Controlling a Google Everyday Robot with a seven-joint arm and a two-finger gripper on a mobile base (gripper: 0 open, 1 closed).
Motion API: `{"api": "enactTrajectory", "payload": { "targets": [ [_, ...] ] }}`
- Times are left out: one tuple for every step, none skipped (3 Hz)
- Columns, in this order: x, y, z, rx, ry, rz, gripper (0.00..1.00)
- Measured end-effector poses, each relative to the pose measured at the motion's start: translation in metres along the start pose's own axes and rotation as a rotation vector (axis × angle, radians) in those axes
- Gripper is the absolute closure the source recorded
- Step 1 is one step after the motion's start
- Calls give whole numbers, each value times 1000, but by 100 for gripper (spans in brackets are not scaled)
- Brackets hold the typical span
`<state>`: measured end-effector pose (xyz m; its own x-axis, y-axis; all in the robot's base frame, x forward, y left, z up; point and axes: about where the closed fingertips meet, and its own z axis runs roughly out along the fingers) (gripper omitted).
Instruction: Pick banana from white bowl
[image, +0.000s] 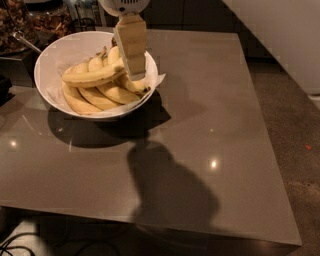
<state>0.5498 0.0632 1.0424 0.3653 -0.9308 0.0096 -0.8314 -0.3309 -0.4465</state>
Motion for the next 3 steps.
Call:
{"api": "enactTrajectory", "payload": {
  "targets": [
    [-20, -13, 30, -52, -40, -28, 8],
    [-31, -18, 59, -103, -71, -31, 14],
    [-37, -23, 78, -136, -88, -30, 18]
  ]
}}
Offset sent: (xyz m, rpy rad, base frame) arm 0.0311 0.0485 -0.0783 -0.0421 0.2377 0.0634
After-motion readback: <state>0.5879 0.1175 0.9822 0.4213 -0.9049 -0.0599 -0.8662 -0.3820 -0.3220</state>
